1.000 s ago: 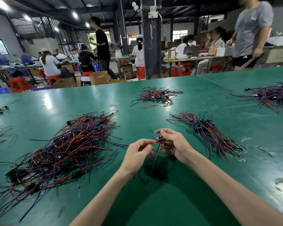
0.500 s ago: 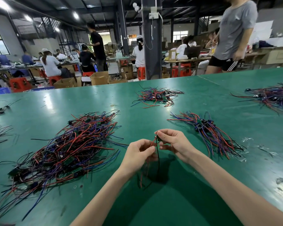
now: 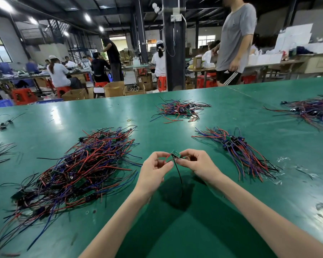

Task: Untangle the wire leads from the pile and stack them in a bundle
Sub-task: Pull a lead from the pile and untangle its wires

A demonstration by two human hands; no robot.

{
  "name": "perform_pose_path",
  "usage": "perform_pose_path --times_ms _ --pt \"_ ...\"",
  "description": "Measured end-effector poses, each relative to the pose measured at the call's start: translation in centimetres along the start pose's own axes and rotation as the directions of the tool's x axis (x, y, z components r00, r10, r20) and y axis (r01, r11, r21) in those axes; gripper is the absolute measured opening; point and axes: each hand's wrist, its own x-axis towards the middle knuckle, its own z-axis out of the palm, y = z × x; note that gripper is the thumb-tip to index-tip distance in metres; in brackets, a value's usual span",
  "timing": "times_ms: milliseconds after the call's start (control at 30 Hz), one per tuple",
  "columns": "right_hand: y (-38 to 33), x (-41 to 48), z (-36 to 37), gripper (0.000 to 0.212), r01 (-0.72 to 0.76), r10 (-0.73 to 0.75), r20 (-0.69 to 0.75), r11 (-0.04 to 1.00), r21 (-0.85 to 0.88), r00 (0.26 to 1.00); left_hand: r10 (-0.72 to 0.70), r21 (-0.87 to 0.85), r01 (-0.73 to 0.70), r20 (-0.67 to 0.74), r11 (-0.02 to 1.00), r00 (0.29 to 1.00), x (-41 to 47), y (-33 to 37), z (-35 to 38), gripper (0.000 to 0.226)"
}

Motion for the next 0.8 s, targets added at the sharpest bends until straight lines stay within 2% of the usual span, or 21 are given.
perform_pose_path --times_ms 100,233,400,600,733,800 --pt "0.0 -0.1 0.1 0.01 0.06 -0.063 -0.033 0.995 -0.08 0.997 0.103 0.128 -0.1 -0.021 0.987 0.994 -0.1 0.0 -0.1 0.019" --pt "-0.7 -0.5 0.5 0.013 0.09 -0.091 -0.034 0.995 -0.031 0.995 0.176 0.21 -0.162 -0.053 0.964 0.983 -0.1 0.2 -0.1 0.019" --pt "-1.5 -0.9 0.5 0.018 0.131 -0.144 -0.119 0.985 -0.112 0.982 0.153 0.027 -0.152 -0.057 0.988 0.987 -0.5 0.6 0.0 0.014" --pt "-2.2 -1.1 0.8 0.013 0.06 -0.059 -0.013 0.995 0.084 0.998 0.06 -0.185 -0.064 -0.029 0.981 0.998 -0.6 1.2 0.4 0.011" --pt "-2.6 -1.2 0.5 0.015 0.029 -0.04 0.045 0.973 0.227 0.998 0.058 -0.152 -0.063 -0.036 0.986 0.998 -0.5 1.4 0.1 0.011" --pt "-2.7 -1.2 0.6 0.014 0.034 -0.043 0.041 0.977 0.213 0.998 0.081 -0.086 -0.085 -0.054 0.993 0.995 -0.5 1.4 0.0 0.01"
